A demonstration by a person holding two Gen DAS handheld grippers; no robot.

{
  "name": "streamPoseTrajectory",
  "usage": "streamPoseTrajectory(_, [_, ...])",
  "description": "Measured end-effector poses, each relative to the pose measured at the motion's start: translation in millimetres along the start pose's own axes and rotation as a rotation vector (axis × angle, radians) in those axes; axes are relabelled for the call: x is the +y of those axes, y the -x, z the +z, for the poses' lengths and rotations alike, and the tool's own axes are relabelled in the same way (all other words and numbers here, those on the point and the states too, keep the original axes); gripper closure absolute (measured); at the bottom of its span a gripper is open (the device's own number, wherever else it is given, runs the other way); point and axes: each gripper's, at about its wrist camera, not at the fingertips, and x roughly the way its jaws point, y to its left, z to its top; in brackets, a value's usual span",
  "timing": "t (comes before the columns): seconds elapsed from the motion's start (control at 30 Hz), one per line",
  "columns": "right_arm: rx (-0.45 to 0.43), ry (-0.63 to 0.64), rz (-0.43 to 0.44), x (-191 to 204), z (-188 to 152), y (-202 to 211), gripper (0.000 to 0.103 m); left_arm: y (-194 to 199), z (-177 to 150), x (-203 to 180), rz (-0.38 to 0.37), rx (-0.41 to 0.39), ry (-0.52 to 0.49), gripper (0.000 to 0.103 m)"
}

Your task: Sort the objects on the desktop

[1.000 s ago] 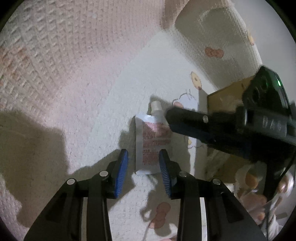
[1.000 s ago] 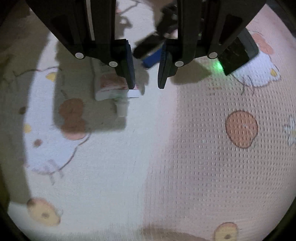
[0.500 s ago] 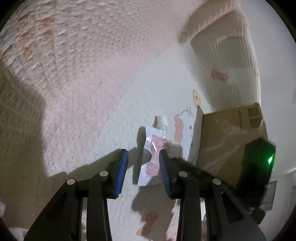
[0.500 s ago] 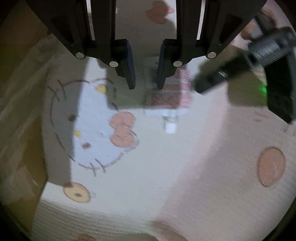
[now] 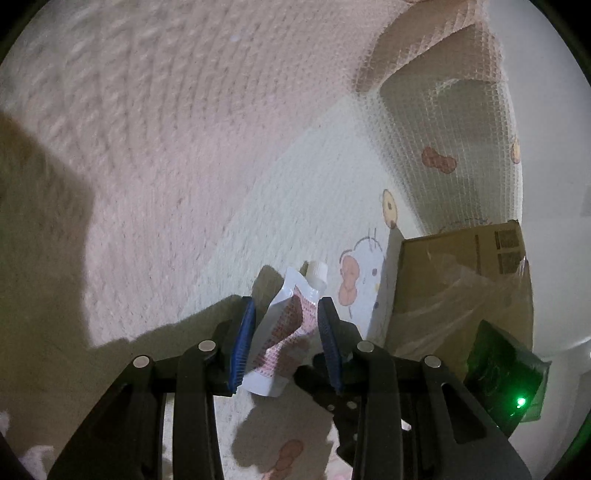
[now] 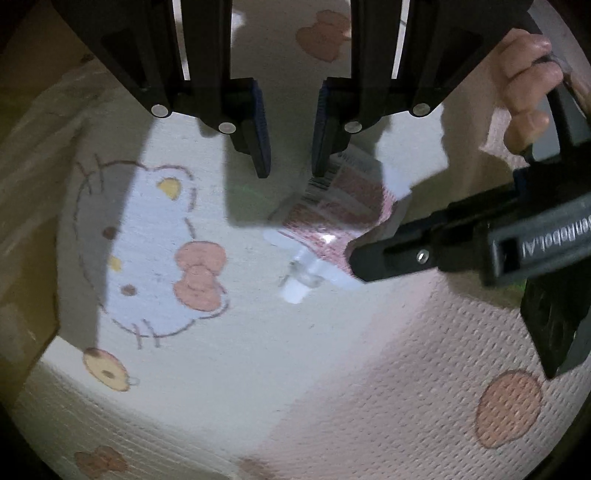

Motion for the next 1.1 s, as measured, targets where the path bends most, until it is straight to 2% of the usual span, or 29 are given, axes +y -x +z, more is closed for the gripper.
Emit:
streamPoseTrajectory(0.07, [-0.006, -0.009, 0.025, -3, -1, 1, 0.083, 3, 3, -7, 0.024, 0.001, -0.038, 0.067])
streamPoseTrajectory(0.13, [-0.009, -0.019, 0.056, -7, -3, 2, 0.083, 4, 6, -15, 0.057, 0.003, -0.07, 0.073])
streamPoseTrajectory(0.3, [-0.031, -0.068, 0.14, -18, -7, 5, 0.083, 15, 10, -39, 0.065, 0.007, -0.129, 0.082])
streamPoseTrajectory(0.4, [-0.032, -0.095, 0.229, -19, -9, 4, 0.083, 17, 6, -65, 0.1, 0.003, -0.229, 0.084])
streamPoseTrajectory(0.47, [-0.032, -0.085, 0.248, -17, -14, 7, 0.083, 14, -2, -77, 0.144, 0.013, -0.295, 0.086])
streamPoseTrajectory(0.5, [-0.033, -0.074, 0.239, -17, -18, 11, 0.083, 11, -8, -82, 0.162, 0.02, -0.329, 0.086])
streamPoseTrajectory(0.57, [-0.017, -0.062, 0.211, -21, -25, 18, 0.083, 6, -15, -83, 0.147, 0.038, -0.352, 0.086])
streamPoseTrajectory(0.67, [0.027, -0.06, 0.233, -32, -40, 31, 0.083, 5, -23, -73, 0.089, 0.065, -0.279, 0.086])
streamPoseTrajectory(0.73, [0.012, -0.041, 0.197, -35, -52, 45, 0.083, 4, -30, -68, 0.08, 0.063, -0.269, 0.086])
streamPoseTrajectory(0.8, [0.019, 0.0, 0.112, -34, -63, 53, 0.083, 1, -37, -64, 0.168, 0.056, -0.288, 0.086])
streamPoseTrajectory(0.87, [0.037, 0.034, 0.023, -42, -74, 60, 0.083, -1, -41, -56, 0.195, 0.068, -0.277, 0.086])
streamPoseTrajectory(0.97, [0.055, 0.047, 0.057, -46, -87, 65, 0.083, -2, -44, -37, 0.152, 0.096, -0.197, 0.086])
streamPoseTrajectory(1.1, [0.021, 0.113, 0.011, -42, -95, 79, 0.083, 11, -47, -28, 0.141, 0.039, -0.174, 0.086])
